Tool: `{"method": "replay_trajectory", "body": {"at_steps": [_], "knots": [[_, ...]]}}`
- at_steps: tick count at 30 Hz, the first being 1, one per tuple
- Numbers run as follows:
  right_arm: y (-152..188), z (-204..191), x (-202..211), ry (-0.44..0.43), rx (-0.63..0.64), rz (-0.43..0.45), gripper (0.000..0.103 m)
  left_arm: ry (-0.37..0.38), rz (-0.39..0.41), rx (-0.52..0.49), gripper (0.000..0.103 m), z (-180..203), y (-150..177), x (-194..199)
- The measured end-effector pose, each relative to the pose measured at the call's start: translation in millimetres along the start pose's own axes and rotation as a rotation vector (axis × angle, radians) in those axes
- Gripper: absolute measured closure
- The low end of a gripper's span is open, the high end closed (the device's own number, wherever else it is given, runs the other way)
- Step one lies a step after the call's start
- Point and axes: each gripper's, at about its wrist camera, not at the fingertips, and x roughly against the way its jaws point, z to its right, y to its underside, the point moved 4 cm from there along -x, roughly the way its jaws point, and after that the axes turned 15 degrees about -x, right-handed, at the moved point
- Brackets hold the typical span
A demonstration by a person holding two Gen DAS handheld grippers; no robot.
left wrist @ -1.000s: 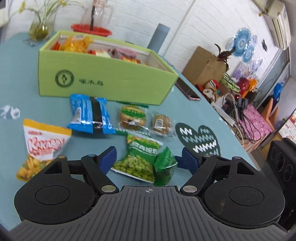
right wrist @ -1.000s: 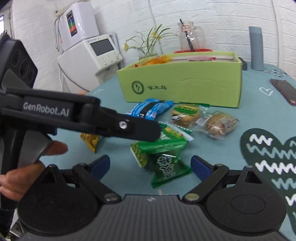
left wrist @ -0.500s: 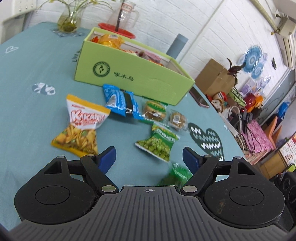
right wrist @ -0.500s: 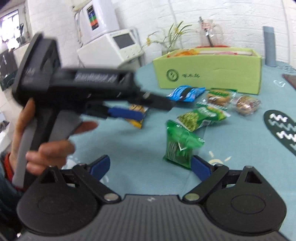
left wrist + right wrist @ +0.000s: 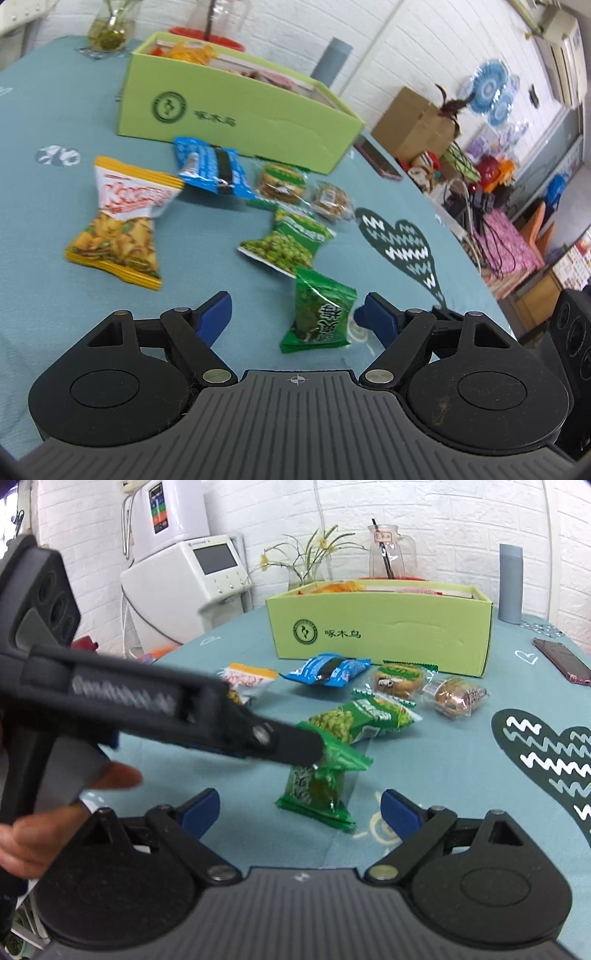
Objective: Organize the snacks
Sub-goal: 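Grasp the small green snack bag with the left gripper, then drop the small green bag into the green box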
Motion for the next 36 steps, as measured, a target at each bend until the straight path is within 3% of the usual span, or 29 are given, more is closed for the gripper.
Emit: {"method": "replay_trajectory", "body": {"at_steps": [3, 5, 6, 7, 8, 9, 15, 22, 27, 32, 33, 34, 36], "knots": [[-4.3, 0.3, -4.7, 0.008, 0.023, 0.02, 0.012, 0.01, -0.029, -0.023, 0.044, 6.3, -0.1, -13.7], [-2.6, 2.1, -11.0, 0.01, 0.039, 0.003, 0.026, 0.004, -0.028, -0.046, 0.047, 7.9, 1.7, -17.6], [-1.5, 2.7, -12.4, 0.005, 0.046, 0.005, 0.033, -0.006, -0.028, -0.063, 0.055, 9.0, 2.4, -17.9], [-1.8, 2.3, -12.6, 0.014, 0.056, 0.01, 0.047, -0.012, -0.033, -0.082, 0.074, 9.9, 3.2, -18.4], [-3.2, 1.0, -13.0, 0.007, 0.063, 0.003, 0.055, 0.004, -0.041, -0.095, 0.083, 11.7, 3.3, -19.3], [-3.7, -0.3, -12.8, -0.005, 0.058, -0.006, 0.058, 0.011, -0.046, -0.08, 0.091, 10.6, 3.3, -18.7], [-34.7, -10.1, -2.8, -0.053, 0.08, 0.053, 0.055, 0.0, 0.021, -0.08, 0.095, 7.3, -29.0, 2.8], [-139.3, -20.3, -32.6, -0.055, 0.194, 0.173, 0.045, -0.076, 0.147, -0.162, 0.096, -11.5, -138.8, -2.6], [-207.1, -3.1, -86.7, -0.045, 0.185, 0.149, 0.045, -0.129, 0.153, -0.167, 0.096, -44.9, -204.7, -47.1], [-234.1, 21.0, -148.6, -0.062, 0.122, 0.025, 0.046, -0.16, 0.079, -0.121, 0.094, -85.4, -222.2, -99.1], [-233.4, 25.2, -155.8, -0.061, 0.111, 0.012, 0.04, -0.173, 0.07, -0.112, 0.082, -91.3, -220.4, -105.5], [-231.5, 29.1, -160.8, -0.049, 0.1, 0.005, 0.03, -0.185, 0.057, -0.104, 0.058, -95.4, -216.9, -110.2], [-226.7, 35.5, -156.8, -0.031, 0.086, 0.026, 0.023, -0.199, 0.067, -0.084, 0.041, -99.8, -208.0, -107.5]]}}
